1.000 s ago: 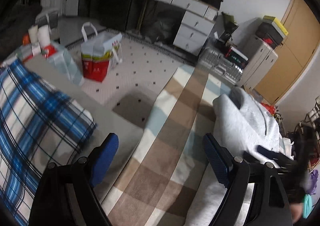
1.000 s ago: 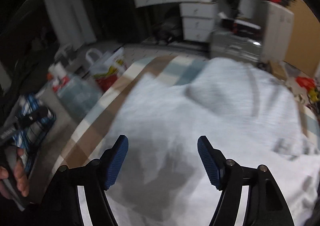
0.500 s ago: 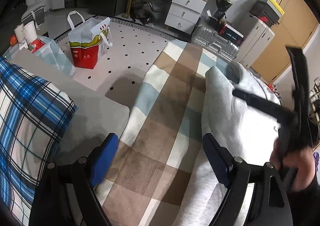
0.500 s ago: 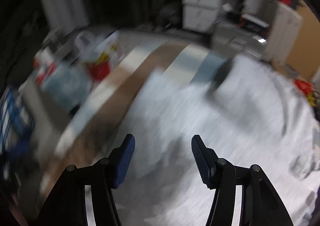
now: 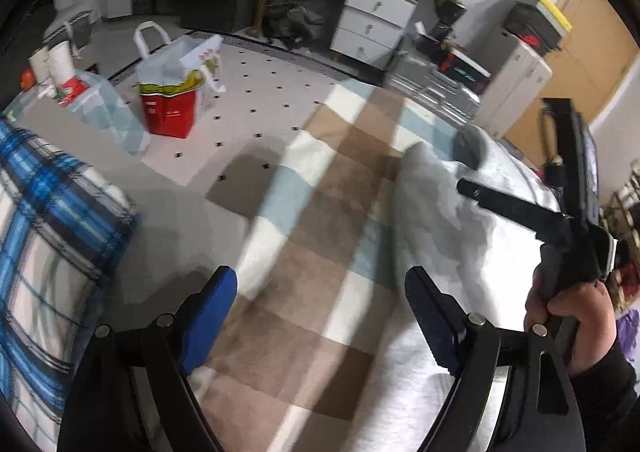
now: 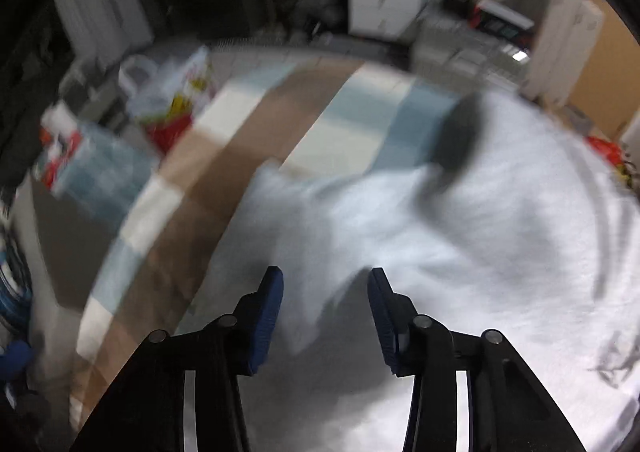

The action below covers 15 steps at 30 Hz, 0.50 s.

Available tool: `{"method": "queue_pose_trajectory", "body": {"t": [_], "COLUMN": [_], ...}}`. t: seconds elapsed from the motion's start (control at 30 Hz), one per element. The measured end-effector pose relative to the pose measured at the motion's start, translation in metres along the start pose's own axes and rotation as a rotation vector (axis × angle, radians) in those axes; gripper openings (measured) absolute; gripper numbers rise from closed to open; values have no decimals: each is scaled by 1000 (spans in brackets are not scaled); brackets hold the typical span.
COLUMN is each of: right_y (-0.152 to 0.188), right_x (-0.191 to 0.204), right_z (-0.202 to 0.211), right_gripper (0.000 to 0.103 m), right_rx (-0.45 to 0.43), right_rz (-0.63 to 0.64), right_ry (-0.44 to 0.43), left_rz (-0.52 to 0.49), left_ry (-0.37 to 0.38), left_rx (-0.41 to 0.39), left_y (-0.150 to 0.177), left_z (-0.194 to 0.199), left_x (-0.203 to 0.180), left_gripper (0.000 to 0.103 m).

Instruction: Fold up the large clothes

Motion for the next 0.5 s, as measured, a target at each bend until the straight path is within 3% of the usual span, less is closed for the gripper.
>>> {"method": "queue_pose_trajectory", "body": {"t": [0.07,0.2,0.27,0.33,0.4,0.5], "right_y": [1,19,28,40,53,79], "right_x": [-20,-54,-78,-98,-111,-132], "right_z": [17,39,55,72,82,93], "right_gripper": [44,44,44,49,48,48], "right_rx": [-52,-61,-95,-100,-84,-42], "right_rz": [-32,-52,-63,-108,-102,-49], "right_ry": [-9,-66,-6,-7,17,120], "left_rz": [-23,-101,-148,-209,-260,-307], "left_ry": [42,90,103,114,126,172], "left_rx": [19,33,29,22,23,46], "left_y": [4,14,19,24,28,37], "left_z": [-2,-7,-9,-12,-16,-24], "left_x": [-14,-47,-64,-80,-96,-116], "left_gripper": [83,83,83,83,83,83]}}
Point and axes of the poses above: each gripper's, at about its wrist camera, not at the fingertips, and z roughly against the way its jaws point, x to its left, y to its underside, the point moved 7 cm from there along -z, roughly the way its jaws point, and after that the axes turned 9 degrees about -x, right-handed, at the moved point
